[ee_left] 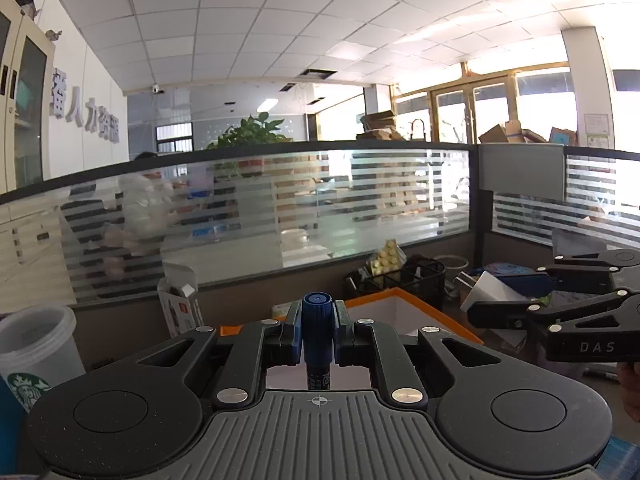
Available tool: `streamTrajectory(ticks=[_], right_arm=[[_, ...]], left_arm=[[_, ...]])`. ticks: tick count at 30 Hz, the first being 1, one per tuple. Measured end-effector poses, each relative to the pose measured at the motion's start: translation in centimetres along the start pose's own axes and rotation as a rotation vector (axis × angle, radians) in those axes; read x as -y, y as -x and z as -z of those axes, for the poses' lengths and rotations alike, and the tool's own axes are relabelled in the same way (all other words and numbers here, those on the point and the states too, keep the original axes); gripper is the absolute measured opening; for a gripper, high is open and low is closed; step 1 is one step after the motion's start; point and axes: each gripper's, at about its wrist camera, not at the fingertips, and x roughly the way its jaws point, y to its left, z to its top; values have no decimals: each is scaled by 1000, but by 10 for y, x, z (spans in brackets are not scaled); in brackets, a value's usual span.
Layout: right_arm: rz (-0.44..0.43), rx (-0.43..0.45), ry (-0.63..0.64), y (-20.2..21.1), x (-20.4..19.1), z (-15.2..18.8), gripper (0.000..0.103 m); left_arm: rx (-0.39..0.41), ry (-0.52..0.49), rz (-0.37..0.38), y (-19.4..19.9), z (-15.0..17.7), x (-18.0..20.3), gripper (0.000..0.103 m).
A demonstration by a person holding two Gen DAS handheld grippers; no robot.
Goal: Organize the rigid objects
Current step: 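Lift and carry the charger and blue marker with both tools over the orange box, then lower the charger and marker into the orange box and open both tools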
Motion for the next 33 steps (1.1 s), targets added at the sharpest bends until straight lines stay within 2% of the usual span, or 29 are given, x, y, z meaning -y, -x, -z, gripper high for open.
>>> streamTrajectory(ticks=[12,18,33], right_arm=[[5,20,34,-19,8,-32,37],[15,12,24,-40,17,-43,37],[3,-149,-27,-111,31,-6,37]], left_arm=[[20,-6,-22,-29,-29,-8,12],[12,12,-49,-51,-31,-13,12],[-107,88,-28,-106,10,-32,12]])
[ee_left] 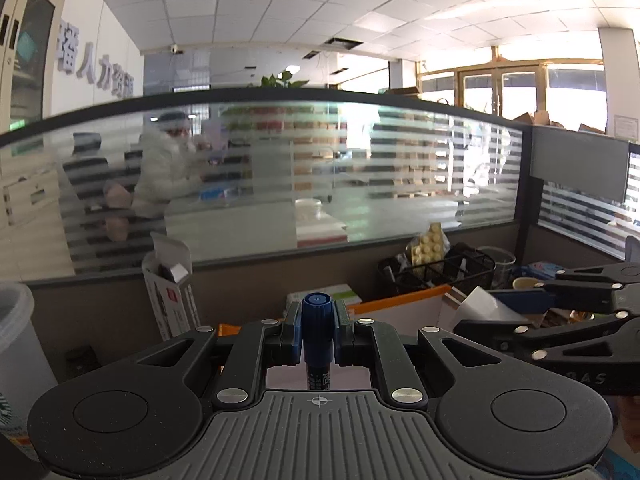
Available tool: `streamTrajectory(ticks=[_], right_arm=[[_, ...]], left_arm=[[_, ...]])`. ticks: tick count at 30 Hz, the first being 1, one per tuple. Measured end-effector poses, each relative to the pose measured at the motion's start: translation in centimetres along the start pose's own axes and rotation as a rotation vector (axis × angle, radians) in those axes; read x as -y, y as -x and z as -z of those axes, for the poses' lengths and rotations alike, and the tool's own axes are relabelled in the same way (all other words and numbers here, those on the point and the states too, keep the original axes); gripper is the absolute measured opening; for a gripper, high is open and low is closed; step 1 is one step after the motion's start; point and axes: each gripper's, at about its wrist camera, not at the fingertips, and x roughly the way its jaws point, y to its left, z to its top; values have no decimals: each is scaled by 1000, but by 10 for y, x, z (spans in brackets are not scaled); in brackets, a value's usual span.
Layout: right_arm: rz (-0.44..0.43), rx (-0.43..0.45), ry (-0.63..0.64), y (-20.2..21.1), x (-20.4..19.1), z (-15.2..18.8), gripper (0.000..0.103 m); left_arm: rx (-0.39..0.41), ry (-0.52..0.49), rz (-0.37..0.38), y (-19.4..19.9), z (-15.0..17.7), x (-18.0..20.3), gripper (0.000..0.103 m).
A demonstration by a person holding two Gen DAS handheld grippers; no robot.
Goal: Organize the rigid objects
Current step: 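Lower the charger and marker into the orange box and open both tools, then swing both open tools back to the desk mat toward the white switch frame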
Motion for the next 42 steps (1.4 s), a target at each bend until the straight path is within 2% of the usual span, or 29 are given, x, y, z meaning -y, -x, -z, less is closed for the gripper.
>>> streamTrajectory(ticks=[8,15,24,27,31,33,35,37,38,40,42], right_arm=[[-14,-113,-7,-41,-3,22,37],[-31,-185,46,-63,-16,33,37],[7,-178,87,-69,-22,36,41],[14,-181,81,-71,-20,34,41],[31,-139,81,-52,-21,27,43],[45,-104,91,-34,-22,24,50],[60,-68,102,-11,-22,24,57],[66,-41,112,14,-23,29,63],[64,-37,110,25,-22,33,64],[49,-50,97,45,-22,49,79],[49,-83,76,57,-23,71,88]], left_arm=[[-55,43,23,-23,18,-6,13],[-84,77,24,-38,27,-13,13],[-107,103,26,-40,39,-17,13],[-98,99,38,-31,38,-13,13],[-61,59,51,-6,34,-2,16],[-44,26,72,11,36,5,17],[-37,-8,101,27,42,13,25],[-38,-38,114,41,54,21,50],[-43,-50,119,47,60,25,53],[-67,-62,134,52,75,32,53],[-103,-66,145,52,88,39,55]])
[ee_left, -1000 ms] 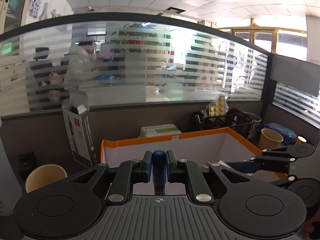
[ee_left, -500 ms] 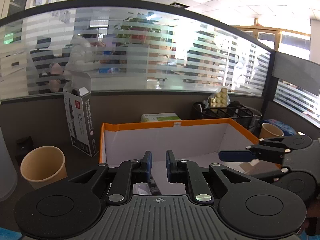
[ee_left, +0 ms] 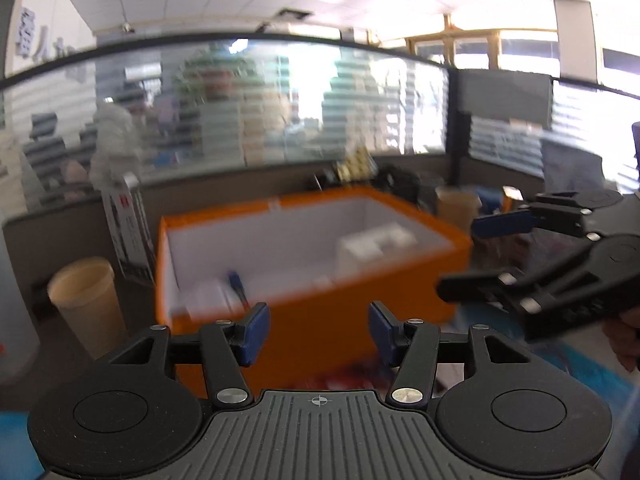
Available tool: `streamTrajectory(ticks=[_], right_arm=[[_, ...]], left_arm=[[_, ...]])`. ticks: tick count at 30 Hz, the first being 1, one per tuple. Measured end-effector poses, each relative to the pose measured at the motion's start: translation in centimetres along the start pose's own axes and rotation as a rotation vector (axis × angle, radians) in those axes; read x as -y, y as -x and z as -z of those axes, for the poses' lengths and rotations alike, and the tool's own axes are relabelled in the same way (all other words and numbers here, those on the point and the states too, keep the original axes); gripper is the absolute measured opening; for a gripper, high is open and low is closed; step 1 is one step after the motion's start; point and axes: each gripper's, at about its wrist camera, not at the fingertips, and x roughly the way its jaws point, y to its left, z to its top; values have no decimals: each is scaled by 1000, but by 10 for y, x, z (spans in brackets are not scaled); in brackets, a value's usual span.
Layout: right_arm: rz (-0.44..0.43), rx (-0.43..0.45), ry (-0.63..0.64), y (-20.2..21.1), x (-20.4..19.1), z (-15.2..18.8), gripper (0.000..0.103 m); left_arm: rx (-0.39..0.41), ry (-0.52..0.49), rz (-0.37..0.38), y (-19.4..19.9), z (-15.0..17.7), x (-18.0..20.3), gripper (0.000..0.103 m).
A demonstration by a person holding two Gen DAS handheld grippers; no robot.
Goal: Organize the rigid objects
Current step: 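Swing both open tools back to the desk mat toward the white switch frame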
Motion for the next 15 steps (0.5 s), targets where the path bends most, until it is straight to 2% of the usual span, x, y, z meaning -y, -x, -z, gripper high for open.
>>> streamTrajectory(ticks=[1,2,6,8,9,13,15], right_arm=[[10,-16,-10,3,-1,12,95],[27,-33,-26,4,-4,22,97],[49,-90,-148,-2,-10,56,98],[53,-116,-194,-8,-13,63,99],[48,-118,-209,-11,-13,65,103],[19,-143,-273,-25,-13,70,103],[26,-157,-282,-34,-13,71,102]], left_arm=[[-16,2,0,-3,6,3,55],[-30,7,-3,-5,12,4,55],[-62,83,-3,-14,22,-1,55],[-66,94,-8,-14,21,-2,55],[-64,92,-12,-12,22,-2,55],[-61,99,-20,-7,23,-2,56],[-64,104,-25,-6,25,-4,59]])
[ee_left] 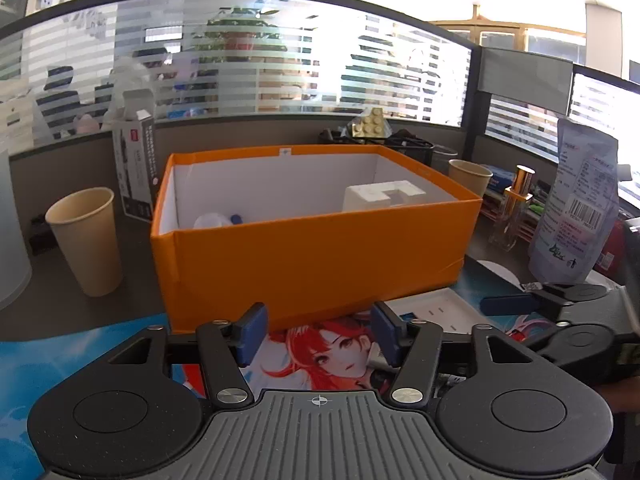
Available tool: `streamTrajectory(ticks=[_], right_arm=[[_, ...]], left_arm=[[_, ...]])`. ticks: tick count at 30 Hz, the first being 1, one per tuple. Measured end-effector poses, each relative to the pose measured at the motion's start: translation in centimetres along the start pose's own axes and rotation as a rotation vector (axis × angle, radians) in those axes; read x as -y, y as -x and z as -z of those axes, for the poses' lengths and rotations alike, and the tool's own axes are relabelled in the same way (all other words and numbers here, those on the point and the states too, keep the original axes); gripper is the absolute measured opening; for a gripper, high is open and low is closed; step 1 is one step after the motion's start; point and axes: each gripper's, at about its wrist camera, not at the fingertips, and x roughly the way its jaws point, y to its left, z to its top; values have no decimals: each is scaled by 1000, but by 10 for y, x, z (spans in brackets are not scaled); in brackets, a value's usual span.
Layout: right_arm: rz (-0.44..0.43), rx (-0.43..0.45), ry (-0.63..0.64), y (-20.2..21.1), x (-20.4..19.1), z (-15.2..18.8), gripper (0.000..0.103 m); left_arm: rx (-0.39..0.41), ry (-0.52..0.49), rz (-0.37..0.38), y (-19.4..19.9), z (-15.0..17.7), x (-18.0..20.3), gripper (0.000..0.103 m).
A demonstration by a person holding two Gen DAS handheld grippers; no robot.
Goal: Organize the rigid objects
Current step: 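Swing both open tools back to the desk mat toward the white switch frame, then grasp the white switch frame with the right tool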
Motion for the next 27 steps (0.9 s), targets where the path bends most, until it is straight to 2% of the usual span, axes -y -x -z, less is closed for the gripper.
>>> streamTrajectory(ticks=[1,3,9,14,15,16,17,19,22,23,25,27], right_arm=[[4,-9,11,-5,-1,1,95],[9,-20,6,-9,2,3,91],[-21,10,-19,-5,9,5,90],[-39,31,-45,6,17,4,89],[-41,38,-47,9,19,4,61],[-36,39,-49,11,21,4,21],[-48,31,-57,12,25,3,19],[-78,11,-85,11,34,2,22],[-65,-12,-87,7,41,7,24],[-71,-12,-88,7,43,7,29],[-75,6,-88,9,41,6,75],[-94,36,-57,13,31,3,96]], left_arm=[[-4,3,-5,0,2,-1,60],[-13,6,-8,0,4,-4,60],[-28,7,-13,-5,5,-8,60],[-52,-81,26,-14,6,8,60],[-61,-100,38,-17,6,13,62],[-69,-114,48,-20,7,18,65],[-75,-123,53,-23,7,22,66],[-89,-132,59,-30,8,30,67],[-85,-114,53,-33,8,33,67],[-81,-105,50,-32,8,32,67],[-72,-89,32,-29,7,27,67],[-55,-76,4,-23,5,22,67]])
